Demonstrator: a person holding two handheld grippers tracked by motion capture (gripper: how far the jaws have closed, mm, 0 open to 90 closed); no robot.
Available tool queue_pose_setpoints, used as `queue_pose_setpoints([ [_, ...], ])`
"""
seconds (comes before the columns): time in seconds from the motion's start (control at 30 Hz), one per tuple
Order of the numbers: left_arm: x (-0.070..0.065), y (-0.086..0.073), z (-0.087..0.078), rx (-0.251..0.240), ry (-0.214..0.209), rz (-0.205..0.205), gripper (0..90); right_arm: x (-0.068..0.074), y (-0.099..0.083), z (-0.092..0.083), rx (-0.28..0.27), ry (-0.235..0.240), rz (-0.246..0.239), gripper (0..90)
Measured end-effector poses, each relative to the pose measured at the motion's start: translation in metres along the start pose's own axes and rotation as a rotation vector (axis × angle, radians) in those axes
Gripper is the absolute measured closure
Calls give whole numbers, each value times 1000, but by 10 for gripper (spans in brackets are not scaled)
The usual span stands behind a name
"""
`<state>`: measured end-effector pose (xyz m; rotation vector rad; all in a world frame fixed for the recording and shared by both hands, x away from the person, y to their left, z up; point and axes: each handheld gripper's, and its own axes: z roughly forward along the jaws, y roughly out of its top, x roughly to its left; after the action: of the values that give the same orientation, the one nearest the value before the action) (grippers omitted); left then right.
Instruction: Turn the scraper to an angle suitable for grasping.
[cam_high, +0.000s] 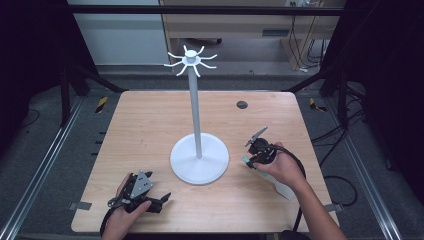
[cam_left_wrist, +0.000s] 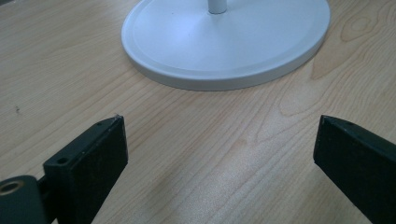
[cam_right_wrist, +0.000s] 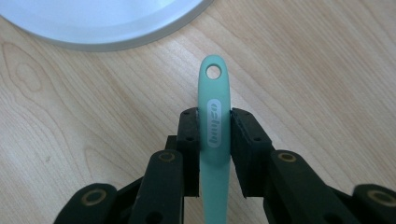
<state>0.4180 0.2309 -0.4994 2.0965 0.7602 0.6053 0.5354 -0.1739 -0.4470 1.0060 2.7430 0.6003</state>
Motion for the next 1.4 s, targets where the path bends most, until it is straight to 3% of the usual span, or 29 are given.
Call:
queue_pose_setpoints([
  [0.33, 0, 0, 1, 2, -1, -1, 25, -3, -5, -14, -57, -4, 36, 743],
  [0.9, 0, 0, 1, 2, -2, -2, 25, -5, -3, -30, -105, -8, 36, 745],
  [1.17, 0, 0, 1, 3, 0, 0, 25, -5, 2, -44, -161, -20, 33, 744],
  [1.4, 0, 0, 0, 2, -1, -1, 25, -4, 6, -52, -179, -27, 30, 744],
])
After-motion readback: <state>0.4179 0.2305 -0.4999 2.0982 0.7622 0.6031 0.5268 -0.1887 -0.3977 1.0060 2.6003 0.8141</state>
